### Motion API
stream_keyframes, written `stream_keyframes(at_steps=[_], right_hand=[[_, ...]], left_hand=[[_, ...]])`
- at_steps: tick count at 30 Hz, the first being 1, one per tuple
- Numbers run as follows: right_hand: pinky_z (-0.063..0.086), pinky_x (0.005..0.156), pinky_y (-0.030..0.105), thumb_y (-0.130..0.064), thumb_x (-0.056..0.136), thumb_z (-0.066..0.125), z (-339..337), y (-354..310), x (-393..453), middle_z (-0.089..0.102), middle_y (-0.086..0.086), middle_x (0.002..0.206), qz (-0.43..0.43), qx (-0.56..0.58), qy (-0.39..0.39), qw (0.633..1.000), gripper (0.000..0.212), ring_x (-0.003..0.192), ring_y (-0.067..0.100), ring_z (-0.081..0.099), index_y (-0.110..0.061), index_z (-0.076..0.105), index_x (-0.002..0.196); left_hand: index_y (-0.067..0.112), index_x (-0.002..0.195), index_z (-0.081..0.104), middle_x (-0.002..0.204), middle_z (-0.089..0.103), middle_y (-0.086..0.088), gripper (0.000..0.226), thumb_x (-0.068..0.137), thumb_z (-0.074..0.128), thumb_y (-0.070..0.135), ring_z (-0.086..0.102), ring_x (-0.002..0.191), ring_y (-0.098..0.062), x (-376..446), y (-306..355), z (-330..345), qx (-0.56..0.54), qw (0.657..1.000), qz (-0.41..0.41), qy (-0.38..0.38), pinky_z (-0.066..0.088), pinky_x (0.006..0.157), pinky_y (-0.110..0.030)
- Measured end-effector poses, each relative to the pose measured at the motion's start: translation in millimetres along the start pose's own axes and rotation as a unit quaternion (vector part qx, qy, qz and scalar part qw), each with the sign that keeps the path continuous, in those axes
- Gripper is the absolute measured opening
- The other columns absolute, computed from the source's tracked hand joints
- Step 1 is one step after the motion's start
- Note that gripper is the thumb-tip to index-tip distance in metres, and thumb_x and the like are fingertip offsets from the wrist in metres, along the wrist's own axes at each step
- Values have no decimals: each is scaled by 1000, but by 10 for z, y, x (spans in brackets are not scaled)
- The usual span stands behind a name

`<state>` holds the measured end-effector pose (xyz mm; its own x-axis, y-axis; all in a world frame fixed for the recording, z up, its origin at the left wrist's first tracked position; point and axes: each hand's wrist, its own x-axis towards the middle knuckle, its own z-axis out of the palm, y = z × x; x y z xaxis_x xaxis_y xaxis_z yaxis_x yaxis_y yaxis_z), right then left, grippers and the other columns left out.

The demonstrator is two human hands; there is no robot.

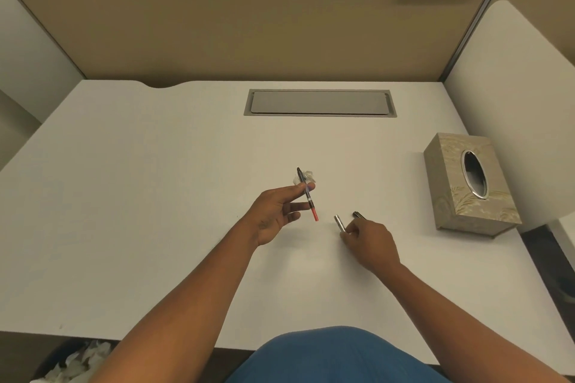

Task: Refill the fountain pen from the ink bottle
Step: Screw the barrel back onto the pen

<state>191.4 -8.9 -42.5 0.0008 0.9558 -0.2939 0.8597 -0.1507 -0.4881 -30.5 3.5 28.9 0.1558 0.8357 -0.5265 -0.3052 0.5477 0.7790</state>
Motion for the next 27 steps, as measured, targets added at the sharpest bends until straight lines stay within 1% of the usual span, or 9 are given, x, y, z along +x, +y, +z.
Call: stream_keyframes(at_steps=[4,6,9,11,14,16,20,22,27], right_hand=[[42,59,20,-34,85,69,-222,-202,-68,68,-13,76,-48,124,36,990,9,73,7,62,-26,68,81],[43,59,19,-34,84,70,-342,-314,-124,69,-12,72,-60,159,40,985,8,69,4,61,-28,68,79],[41,55,11,-31,85,71,-463,-418,-221,69,-13,70,-87,182,35,979,7,64,2,59,-27,70,79],[42,56,10,-30,85,72,-497,-446,-268,69,-15,72,-99,185,41,977,5,66,0,59,-27,71,81],[46,61,17,-31,84,71,-503,-445,-290,69,-17,75,-99,166,62,979,4,71,0,60,-29,70,81],[49,63,22,-31,84,70,-493,-446,-286,69,-17,76,-98,157,73,980,4,71,2,60,-30,70,81],[49,64,25,-33,85,70,-477,-476,-260,69,-17,76,-104,140,79,981,4,70,4,60,-29,70,83],[49,64,24,-33,85,69,-476,-491,-242,69,-17,77,-107,140,79,981,4,69,4,60,-29,70,83],[46,62,22,-33,85,69,-467,-517,-193,69,-16,78,-106,142,77,981,5,67,3,60,-29,70,84]], left_hand=[[22,88,83,114,76,8,15,90,70,27,69,86,-15,102,39,7,-16,999,-1,50,41,70,-25],[26,82,84,107,78,7,13,87,73,30,68,91,-17,161,61,15,-18,997,1,75,38,72,-26],[20,89,82,103,78,6,12,89,72,27,69,89,-17,224,100,54,-46,993,26,101,43,70,-24],[17,96,81,105,78,4,14,89,72,25,69,85,-14,247,136,88,-57,990,48,122,45,68,-23],[12,105,77,105,76,1,23,85,76,24,71,78,-12,273,175,142,-84,985,58,140,45,66,-23],[14,100,76,103,76,0,16,86,75,21,71,73,-12,289,179,169,-105,983,55,137,45,64,-22],[16,93,78,116,75,-3,8,87,74,20,70,86,-19,323,135,192,-114,984,48,128,45,63,-23],[15,98,79,120,74,-5,14,86,75,22,70,91,-20,345,103,186,-103,985,46,129,47,64,-23],[11,109,78,118,75,-8,28,86,75,25,70,88,-17,331,93,198,-75,988,42,125,48,64,-22]])
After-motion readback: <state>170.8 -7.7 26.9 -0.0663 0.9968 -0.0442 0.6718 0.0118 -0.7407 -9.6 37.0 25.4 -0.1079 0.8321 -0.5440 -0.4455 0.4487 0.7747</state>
